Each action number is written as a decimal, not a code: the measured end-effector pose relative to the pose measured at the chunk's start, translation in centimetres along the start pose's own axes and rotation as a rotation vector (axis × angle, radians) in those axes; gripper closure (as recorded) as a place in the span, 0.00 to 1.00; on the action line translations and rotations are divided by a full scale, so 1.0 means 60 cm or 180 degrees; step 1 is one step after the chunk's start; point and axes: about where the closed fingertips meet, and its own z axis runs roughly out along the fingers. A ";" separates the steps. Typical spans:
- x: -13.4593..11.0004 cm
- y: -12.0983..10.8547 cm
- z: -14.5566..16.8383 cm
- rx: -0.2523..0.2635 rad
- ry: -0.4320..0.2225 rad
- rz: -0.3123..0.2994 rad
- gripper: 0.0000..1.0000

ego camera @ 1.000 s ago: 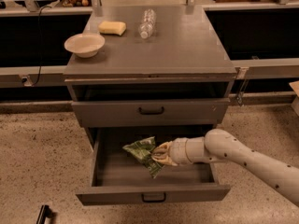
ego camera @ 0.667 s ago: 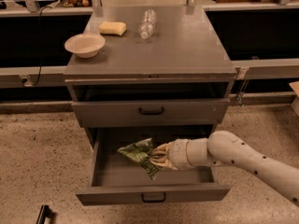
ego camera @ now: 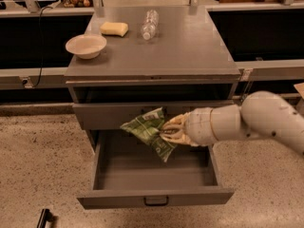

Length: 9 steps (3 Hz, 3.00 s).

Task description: Pick green jalapeno chip bag from middle drawer and place on counter

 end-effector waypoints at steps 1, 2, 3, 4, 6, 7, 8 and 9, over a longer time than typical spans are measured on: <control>-0.033 -0.075 -0.080 0.0007 0.0008 0.0190 1.00; -0.012 -0.150 -0.115 -0.0084 0.0087 0.0579 1.00; 0.007 -0.237 -0.109 -0.0125 0.0134 0.0906 1.00; 0.011 -0.348 -0.117 0.0076 0.0233 0.1141 1.00; -0.012 -0.396 -0.152 0.0294 0.0175 0.1082 1.00; -0.016 -0.429 -0.153 0.0329 0.0141 0.1118 1.00; -0.018 -0.502 -0.155 0.0507 0.0052 0.1228 1.00; -0.028 -0.518 -0.173 0.0599 0.0015 0.1185 0.82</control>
Offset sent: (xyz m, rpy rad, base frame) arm 0.1691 -0.1176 0.1924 0.0953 0.1704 -0.2705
